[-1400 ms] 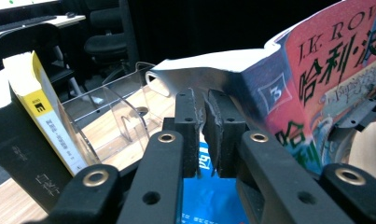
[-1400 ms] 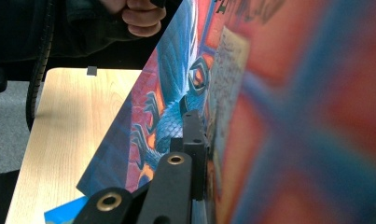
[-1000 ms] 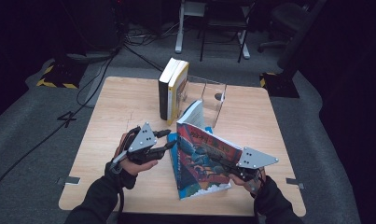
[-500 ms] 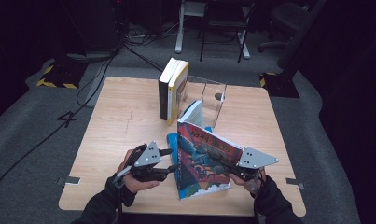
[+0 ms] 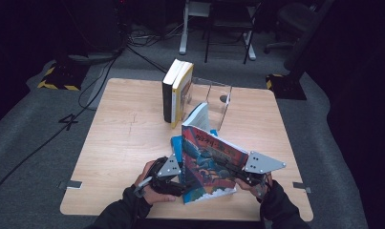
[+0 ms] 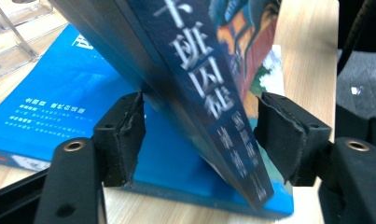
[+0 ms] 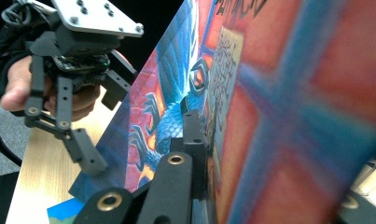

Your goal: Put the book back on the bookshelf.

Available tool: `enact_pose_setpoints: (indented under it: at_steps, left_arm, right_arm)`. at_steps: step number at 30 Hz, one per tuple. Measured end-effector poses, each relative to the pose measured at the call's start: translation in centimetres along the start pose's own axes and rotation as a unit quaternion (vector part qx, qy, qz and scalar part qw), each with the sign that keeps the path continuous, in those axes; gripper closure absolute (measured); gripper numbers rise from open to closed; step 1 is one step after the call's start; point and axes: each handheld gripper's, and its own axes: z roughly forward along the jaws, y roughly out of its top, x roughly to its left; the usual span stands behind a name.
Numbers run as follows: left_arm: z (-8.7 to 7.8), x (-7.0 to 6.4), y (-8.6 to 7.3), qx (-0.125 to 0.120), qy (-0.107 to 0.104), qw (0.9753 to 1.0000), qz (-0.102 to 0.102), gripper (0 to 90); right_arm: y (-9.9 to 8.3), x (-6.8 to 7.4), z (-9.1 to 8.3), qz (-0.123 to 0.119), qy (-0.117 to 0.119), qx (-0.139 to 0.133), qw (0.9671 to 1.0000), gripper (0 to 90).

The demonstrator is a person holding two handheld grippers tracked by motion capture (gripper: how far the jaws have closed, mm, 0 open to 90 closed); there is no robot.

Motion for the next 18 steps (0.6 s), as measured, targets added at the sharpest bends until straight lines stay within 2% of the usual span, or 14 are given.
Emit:
enact_pose_setpoints:
  at_steps: [4, 8, 12, 16, 18]
  left_arm:
    - [0.3, 0.3, 0.4, -0.017, 0.016, 0.9997, -0.005, 34.0]
    - [0.6, 0.7, 1.2, -0.035, 0.021, 0.9991, -0.014, 33.4]
    - [0.6, 0.8, 1.9, -0.043, 0.025, 0.9987, -0.011, 33.8]
    - [0.4, 0.6, 2.5, -0.045, 0.029, 0.9986, 0.007, 41.9]
    - [0.3, 0.3, 2.7, -0.049, 0.033, 0.9980, 0.024, 47.8]
  right_arm:
    - [0.1, 0.2, -0.1, -0.006, 0.001, 0.002, 1.0000, 86.7]
    - [0.2, 0.2, -0.2, -0.011, 0.002, 0.002, 0.9999, 86.4]
    - [0.3, 0.3, -0.3, -0.021, -0.001, 0.006, 0.9998, 86.0]
    - [0.4, 0.2, -0.3, -0.021, -0.007, 0.007, 0.9997, 86.0]
    - [0.4, 0.1, -0.3, -0.023, -0.009, 0.006, 0.9997, 86.0]
